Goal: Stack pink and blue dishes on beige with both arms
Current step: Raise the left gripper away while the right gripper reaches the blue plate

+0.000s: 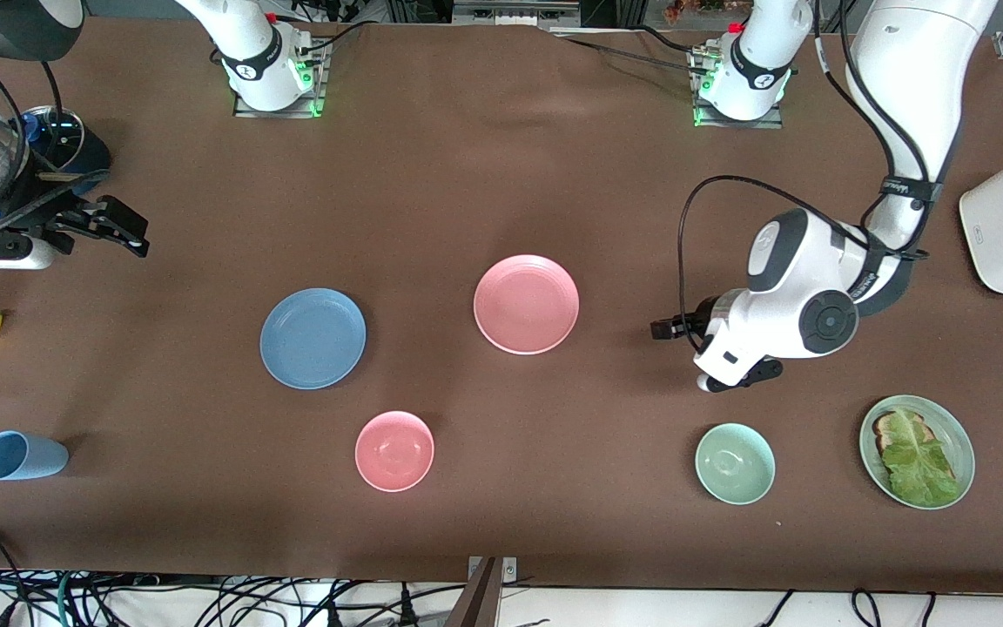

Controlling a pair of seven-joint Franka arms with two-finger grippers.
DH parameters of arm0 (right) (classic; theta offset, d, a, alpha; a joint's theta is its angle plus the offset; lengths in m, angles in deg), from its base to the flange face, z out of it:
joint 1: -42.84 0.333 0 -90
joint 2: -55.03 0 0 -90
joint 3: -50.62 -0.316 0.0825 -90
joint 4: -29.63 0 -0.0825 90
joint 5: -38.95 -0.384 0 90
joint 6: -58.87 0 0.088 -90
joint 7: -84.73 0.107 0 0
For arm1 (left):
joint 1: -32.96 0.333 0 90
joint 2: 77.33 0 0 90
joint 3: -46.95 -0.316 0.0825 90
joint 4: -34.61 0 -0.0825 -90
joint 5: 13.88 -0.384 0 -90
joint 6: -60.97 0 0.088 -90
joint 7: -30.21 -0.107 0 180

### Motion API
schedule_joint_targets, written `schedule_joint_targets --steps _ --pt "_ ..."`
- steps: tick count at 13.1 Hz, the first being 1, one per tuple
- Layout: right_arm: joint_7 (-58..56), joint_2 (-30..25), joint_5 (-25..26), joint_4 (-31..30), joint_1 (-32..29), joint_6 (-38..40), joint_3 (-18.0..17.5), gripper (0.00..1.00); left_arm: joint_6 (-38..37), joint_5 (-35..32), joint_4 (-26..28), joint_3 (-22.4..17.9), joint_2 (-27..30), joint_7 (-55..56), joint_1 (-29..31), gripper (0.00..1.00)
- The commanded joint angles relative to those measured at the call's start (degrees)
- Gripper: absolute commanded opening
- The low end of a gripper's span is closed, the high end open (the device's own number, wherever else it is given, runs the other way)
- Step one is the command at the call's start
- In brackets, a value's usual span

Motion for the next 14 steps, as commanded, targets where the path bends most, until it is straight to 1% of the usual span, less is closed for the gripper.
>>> schedule_joint_targets --steps 1,2,3,4,6,7,9,10,12,14 --pt "0.7 0.0 0.9 0.5 -0.3 0.5 0.1 1.00 -3.7 -4.1 0.5 0.4 2.4 -5.1 4.5 1.00" --pt "0.7 -0.2 0.8 0.5 -0.5 1.1 0.2 1.00 -4.6 -4.3 0.5 0.4 2.6 -7.3 6.0 1.00" --pt "0.5 0.1 0.7 0.4 -0.5 1.7 0.2 1.00 -6.3 -4.4 0.5 0.6 4.0 -10.0 8.2 1.00" --pt "0.7 0.7 0.9 0.5 -0.3 1.6 0.1 1.00 -8.5 -4.4 0.5 0.2 5.5 -12.1 9.0 1.00" --pt "0.6 1.6 1.1 0.4 -0.2 1.1 0.1 1.00 -8.8 -5.3 0.5 0.2 7.0 -13.6 12.0 1.00" --pt "0.6 2.1 1.0 0.4 -0.1 1.2 0.0 1.00 -8.9 -7.0 0.5 0.4 7.9 -14.3 12.6 1.00" --pt "-2.3 2.8 0.6 -0.2 -0.1 1.3 -0.1 1.00 -10.0 -7.7 0.5 0.2 10.0 -14.4 13.1 1.00" --pt "-2.6 4.2 0.9 0.0 -0.1 0.8 -0.1 1.00 -11.0 -8.2 0.7 0.3 10.7 -14.3 13.8 1.00" --pt "-4.3 8.6 0.1 -0.3 -0.1 -1.1 -0.2 1.00 -11.6 -12.2 1.2 -0.3 13.6 -15.1 13.0 1.00" --pt "-4.4 12.6 0.0 -0.4 -0.1 -5.0 -0.3 1.00 -11.7 -12.1 1.6 -3.0 17.0 -18.5 11.4 1.00"
